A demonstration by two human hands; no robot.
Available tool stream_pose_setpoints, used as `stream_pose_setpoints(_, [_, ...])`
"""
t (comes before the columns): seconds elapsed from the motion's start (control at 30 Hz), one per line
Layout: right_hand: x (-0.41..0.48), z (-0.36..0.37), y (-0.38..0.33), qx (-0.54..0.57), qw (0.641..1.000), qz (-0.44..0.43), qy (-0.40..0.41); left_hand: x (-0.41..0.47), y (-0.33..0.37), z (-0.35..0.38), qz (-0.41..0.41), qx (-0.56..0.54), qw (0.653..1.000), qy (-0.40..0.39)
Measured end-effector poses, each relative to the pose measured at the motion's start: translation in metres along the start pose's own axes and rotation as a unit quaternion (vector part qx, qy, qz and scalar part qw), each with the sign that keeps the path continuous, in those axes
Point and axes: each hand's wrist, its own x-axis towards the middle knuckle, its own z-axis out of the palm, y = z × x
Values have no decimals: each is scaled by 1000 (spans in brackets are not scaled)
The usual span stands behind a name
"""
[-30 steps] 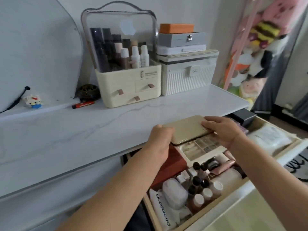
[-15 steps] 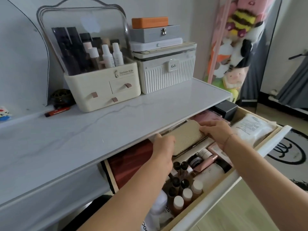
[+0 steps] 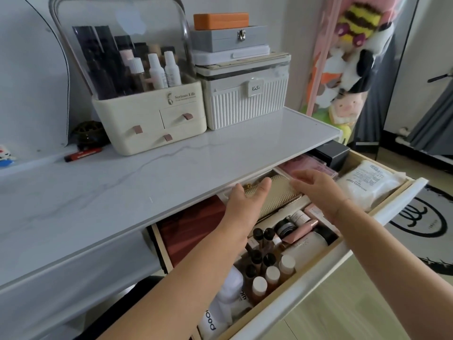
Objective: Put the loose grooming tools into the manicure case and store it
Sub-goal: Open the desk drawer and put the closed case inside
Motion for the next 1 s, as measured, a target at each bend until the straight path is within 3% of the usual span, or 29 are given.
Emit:
stream_pose_setpoints(0.07, [-22,-6,-7,-58,996,-69,-27,-13,0,-6,23,46,998,-28])
stream_pose_setpoints(0.13, [-48,-16,-10,-114,977,-138,-112,-32,-1,-13,72,126,988,-53])
stream_pose_setpoints(0.2, [-76,-26,-7,-163,950,-177,-199,-49,-7,-22,129,250,956,-84])
stream_pose_setpoints(0.27, [-94,-34,3,-239,923,-197,-229,-64,-17,-31,124,362,915,-124])
stream_pose_setpoints(0.37, [-106,-32,19,-336,895,-218,-199,-79,-31,-43,89,461,869,-157])
stream_pose_setpoints(0.53, [-104,-15,20,-301,914,-244,-121,-91,-41,-52,118,526,827,-161])
stream_pose_setpoints(0.6, [-97,-8,17,-287,920,-247,-103,-88,-46,-59,126,558,809,-134])
stream_pose_setpoints(0.77, [-66,16,11,-253,932,-251,-61,-65,-48,-86,121,625,771,17])
stream_pose_setpoints(1.0, [-9,64,-2,-275,929,-246,-2,-36,-51,-131,155,626,743,178])
